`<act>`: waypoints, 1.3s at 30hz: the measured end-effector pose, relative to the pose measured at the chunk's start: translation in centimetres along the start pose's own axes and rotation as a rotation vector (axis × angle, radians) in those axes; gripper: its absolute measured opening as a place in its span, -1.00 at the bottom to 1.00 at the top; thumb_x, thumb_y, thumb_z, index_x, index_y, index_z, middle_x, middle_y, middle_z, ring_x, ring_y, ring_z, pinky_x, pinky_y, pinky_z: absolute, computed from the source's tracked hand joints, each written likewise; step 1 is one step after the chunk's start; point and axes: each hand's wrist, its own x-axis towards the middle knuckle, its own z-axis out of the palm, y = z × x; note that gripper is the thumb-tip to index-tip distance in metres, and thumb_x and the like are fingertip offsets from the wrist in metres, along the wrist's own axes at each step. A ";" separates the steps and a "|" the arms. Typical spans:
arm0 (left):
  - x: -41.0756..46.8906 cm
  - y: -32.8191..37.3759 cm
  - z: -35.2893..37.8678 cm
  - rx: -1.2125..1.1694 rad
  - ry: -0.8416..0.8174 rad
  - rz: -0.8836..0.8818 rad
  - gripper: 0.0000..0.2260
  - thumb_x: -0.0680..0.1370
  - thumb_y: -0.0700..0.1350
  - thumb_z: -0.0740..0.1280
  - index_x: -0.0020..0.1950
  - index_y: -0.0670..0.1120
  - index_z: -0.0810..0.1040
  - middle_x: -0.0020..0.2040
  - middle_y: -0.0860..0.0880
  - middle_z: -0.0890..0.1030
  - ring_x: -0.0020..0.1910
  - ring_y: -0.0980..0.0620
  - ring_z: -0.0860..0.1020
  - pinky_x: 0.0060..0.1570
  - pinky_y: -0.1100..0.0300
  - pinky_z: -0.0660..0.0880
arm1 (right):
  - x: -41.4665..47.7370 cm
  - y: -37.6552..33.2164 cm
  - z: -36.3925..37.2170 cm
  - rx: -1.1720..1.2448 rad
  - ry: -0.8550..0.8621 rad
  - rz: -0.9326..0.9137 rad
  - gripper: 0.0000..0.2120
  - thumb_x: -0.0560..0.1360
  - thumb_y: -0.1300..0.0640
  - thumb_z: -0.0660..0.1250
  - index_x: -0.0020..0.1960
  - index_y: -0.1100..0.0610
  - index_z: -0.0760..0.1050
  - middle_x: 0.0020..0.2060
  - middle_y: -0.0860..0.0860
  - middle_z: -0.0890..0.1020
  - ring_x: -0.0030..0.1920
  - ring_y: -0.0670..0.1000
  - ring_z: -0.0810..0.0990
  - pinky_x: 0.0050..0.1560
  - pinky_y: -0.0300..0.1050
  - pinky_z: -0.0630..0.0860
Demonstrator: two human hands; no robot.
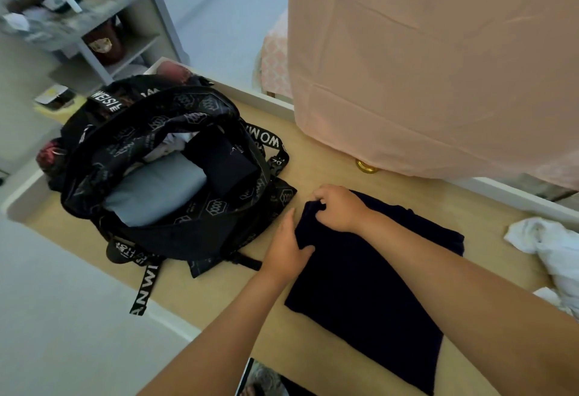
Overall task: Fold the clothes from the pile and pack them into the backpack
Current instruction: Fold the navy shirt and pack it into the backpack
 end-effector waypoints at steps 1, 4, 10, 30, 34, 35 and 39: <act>0.2 0.3 0.0 0.018 -0.034 -0.027 -0.36 0.48 -0.11 0.44 0.50 0.02 0.23 0.34 0.07 0.48 0.26 0.13 0.49 0.24 0.10 0.50 | -0.7 0.3 -0.4 0.051 0.031 0.015 -0.92 0.44 0.25 0.34 -0.12 0.12 0.59 -0.11 0.01 0.60 -0.11 0.03 0.57 -0.07 0.03 0.56; 0.0 0.4 -0.4 0.144 -0.054 -0.016 -0.80 0.50 -0.10 0.37 0.08 0.05 0.46 -0.10 0.08 0.62 -0.14 0.10 0.59 -0.12 0.06 0.58 | -2.9 1.8 -0.8 0.096 0.088 0.032 -0.91 0.43 0.29 0.36 -0.17 0.12 0.55 -0.18 -0.02 0.60 -0.18 -0.02 0.57 -0.14 0.00 0.54; -2.2 -1.1 -0.9 0.317 -0.084 0.215 -0.80 0.50 -0.06 0.41 -0.10 0.01 0.37 -0.32 0.07 0.50 -0.33 0.05 0.49 -0.25 0.05 0.46 | -6.3 5.0 1.0 -0.162 0.039 -0.090 -0.68 0.35 0.39 0.41 -0.15 -0.02 0.53 -0.02 -0.08 0.53 -0.02 0.00 0.55 0.01 -0.08 0.52; -2.4 -1.5 1.0 0.276 -0.118 -0.002 -0.57 0.57 -0.07 0.37 0.42 -0.04 0.38 0.26 0.03 0.52 0.21 0.06 0.51 0.21 0.19 0.47 | -3.7 3.0 1.8 -0.826 -0.208 -0.092 -0.77 0.49 0.34 0.34 0.13 0.17 0.51 0.11 0.10 0.47 -0.26 0.07 0.49 -0.32 0.00 0.51; -2.0 0.3 1.5 0.244 -0.300 -0.001 -0.76 0.56 -0.10 0.35 0.23 -0.04 0.55 -0.05 0.10 0.60 -0.01 0.07 0.58 -0.11 0.38 0.47 | -5.5 3.8 -0.5 -0.727 -0.146 -0.149 -0.84 0.49 0.28 0.33 0.05 0.13 0.47 0.06 0.04 0.48 -0.23 0.09 0.55 -0.26 0.08 0.56; -2.1 1.0 1.5 0.242 -0.318 0.003 -0.85 0.54 -0.10 0.37 0.11 -0.03 0.58 -0.15 0.12 0.57 -0.13 0.10 0.56 -0.27 0.43 0.42 | -6.1 4.2 -1.0 -0.703 -0.129 -0.144 -0.83 0.48 0.30 0.33 0.04 0.13 0.44 0.04 0.04 0.48 -0.22 0.10 0.56 -0.23 0.12 0.56; -2.3 5.2 2.2 0.258 -0.420 0.061 -0.92 0.44 -0.11 0.39 -0.12 -0.02 0.51 -0.24 0.07 0.56 -0.31 0.14 0.50 -0.39 0.33 0.40 | -9.7 6.2 -2.0 -0.685 0.078 -0.141 -0.75 0.43 0.36 0.33 0.05 0.16 0.42 -0.01 0.09 0.49 -0.19 0.11 0.54 -0.32 0.06 0.48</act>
